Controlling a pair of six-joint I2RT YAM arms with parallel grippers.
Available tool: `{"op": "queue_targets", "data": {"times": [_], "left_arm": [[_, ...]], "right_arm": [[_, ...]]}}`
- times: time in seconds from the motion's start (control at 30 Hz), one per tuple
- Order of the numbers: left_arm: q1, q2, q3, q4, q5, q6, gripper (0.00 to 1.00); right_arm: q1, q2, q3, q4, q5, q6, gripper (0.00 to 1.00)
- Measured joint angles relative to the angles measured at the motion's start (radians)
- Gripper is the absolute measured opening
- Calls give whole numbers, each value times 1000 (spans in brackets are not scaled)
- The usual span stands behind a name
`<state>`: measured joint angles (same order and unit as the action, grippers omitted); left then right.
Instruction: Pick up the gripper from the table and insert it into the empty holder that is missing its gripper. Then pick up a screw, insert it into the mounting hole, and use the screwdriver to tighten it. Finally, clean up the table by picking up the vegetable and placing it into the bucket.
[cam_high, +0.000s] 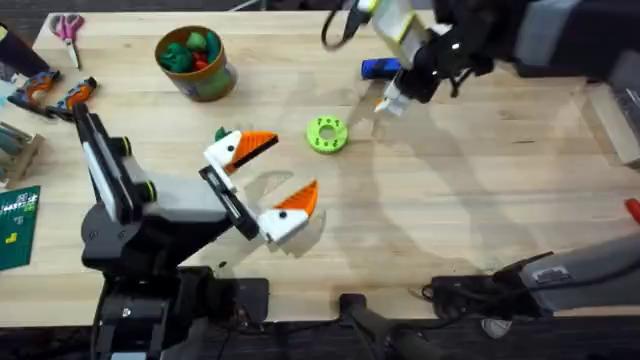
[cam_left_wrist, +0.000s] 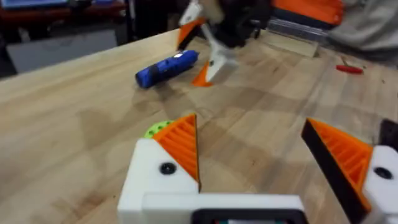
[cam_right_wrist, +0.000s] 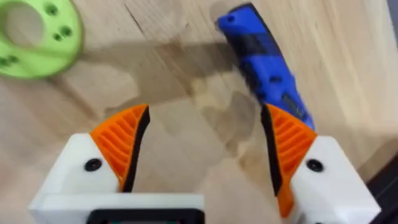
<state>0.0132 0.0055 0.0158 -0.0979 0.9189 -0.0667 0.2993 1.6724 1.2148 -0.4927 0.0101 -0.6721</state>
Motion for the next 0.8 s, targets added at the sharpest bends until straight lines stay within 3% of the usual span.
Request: {"op": "queue_targets", "data": {"times": [0.07, 0.23, 0.4, 0.53, 0.8], "left_arm": [[0, 0, 17, -39, -45, -54, 986], [0, 18, 141, -381, -190, -197, 986], [0, 145, 342, -609, -349, -260, 986], [0, 297, 554, -733, -473, -232, 986], [0, 706, 946, -992, -661, -86, 986]], "right_arm": [[0, -47, 0, -36, 0, 99, 993], [-12, -184, 0, -112, -1, 356, 992], [-56, -290, 0, -174, -1, 549, 992], [-107, -343, 0, -232, -3, 656, 993], [-174, -386, 0, -399, -4, 727, 994]]}}
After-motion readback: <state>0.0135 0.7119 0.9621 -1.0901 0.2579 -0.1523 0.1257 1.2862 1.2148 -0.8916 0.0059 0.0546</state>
